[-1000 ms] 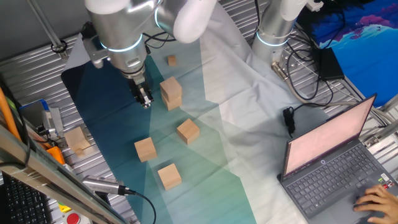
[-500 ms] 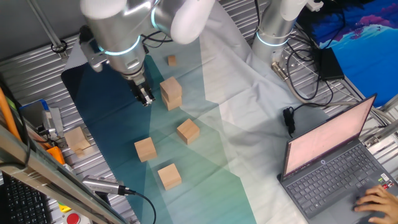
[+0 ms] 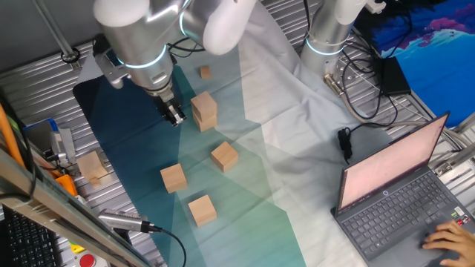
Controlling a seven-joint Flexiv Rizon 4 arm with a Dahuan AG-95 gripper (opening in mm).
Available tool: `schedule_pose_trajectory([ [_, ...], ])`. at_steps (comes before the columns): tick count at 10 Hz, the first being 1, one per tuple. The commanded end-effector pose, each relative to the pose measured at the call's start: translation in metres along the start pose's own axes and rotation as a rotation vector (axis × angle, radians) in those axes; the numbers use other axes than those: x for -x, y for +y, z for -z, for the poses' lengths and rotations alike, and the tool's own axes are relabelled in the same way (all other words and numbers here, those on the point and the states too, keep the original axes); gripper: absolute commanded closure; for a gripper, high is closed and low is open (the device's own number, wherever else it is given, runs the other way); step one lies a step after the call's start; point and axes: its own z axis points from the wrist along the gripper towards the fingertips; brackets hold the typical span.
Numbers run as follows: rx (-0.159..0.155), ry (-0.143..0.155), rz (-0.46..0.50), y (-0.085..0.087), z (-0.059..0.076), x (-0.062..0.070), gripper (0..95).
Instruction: Stack the blocks in a vertical line of five
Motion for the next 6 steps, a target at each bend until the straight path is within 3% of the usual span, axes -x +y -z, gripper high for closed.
schedule_pose_trajectory([
  [1,-0.011,-0.001,0.007,-0.0007,0.0004,-0.0004,95.0],
  [6,-0.011,-0.031,-0.036,-0.0007,0.0004,-0.0004,95.0],
])
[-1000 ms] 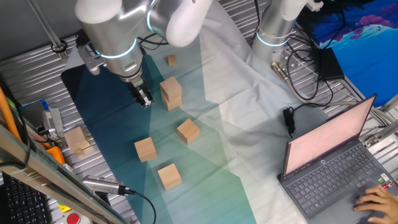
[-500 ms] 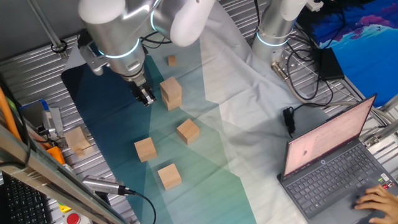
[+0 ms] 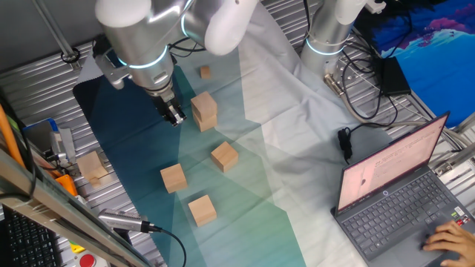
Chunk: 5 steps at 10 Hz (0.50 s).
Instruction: Stack the blocks in a vertical line of five
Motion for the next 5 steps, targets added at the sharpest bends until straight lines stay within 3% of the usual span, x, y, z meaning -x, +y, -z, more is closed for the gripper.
schedule_pose_trajectory([
  [1,-0.007,-0.003,-0.009,-0.0002,-0.0009,0.0015,95.0],
  [5,-0.016,-0.009,-0.03,-0.0002,-0.0009,0.0015,95.0],
])
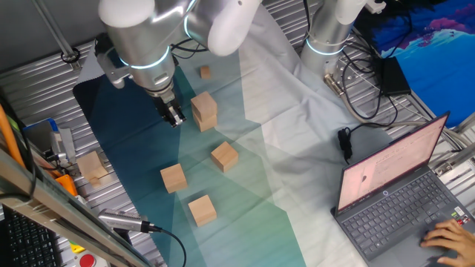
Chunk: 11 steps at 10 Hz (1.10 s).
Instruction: Stack the blocks in a vertical line of five
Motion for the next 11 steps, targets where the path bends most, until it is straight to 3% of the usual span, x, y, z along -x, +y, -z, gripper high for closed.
schedule_pose_trajectory([
  [1,0.001,-0.005,-0.02,0.0003,-0.0007,0.0001,95.0],
  [4,0.003,-0.006,-0.049,0.0003,-0.0007,0.0001,95.0],
  [5,0.017,0.006,-0.081,0.0003,-0.0007,0.0001,95.0],
  [6,0.001,0.006,-0.07,0.0003,-0.0007,0.0001,95.0],
  [9,0.008,0.005,-0.001,0.0003,-0.0007,0.0001,95.0],
  [11,0.012,0.019,0.104,0.0003,-0.0007,0.0001,95.0],
])
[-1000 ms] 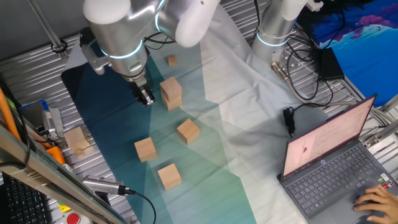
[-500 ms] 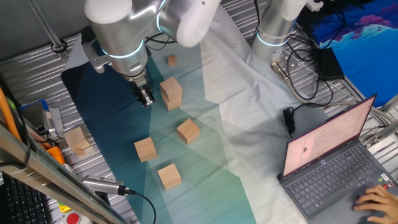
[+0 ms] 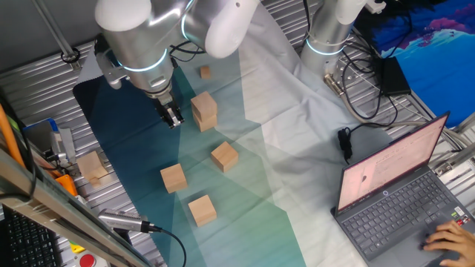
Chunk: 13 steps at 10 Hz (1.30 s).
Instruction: Stack the blocks in a vertical line of five
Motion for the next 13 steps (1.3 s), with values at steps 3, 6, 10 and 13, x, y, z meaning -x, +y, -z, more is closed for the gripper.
schedule_pose_trajectory([
  [3,0.016,-0.003,0.181,0.0,0.001,-0.001,95.0],
  [6,0.016,-0.003,0.188,0.0,0.001,-0.001,95.0],
  [10,0.026,-0.008,0.145,0.013,-0.001,-0.008,95.0],
  [13,0.039,-0.045,0.096,0.041,-0.015,-0.024,95.0],
])
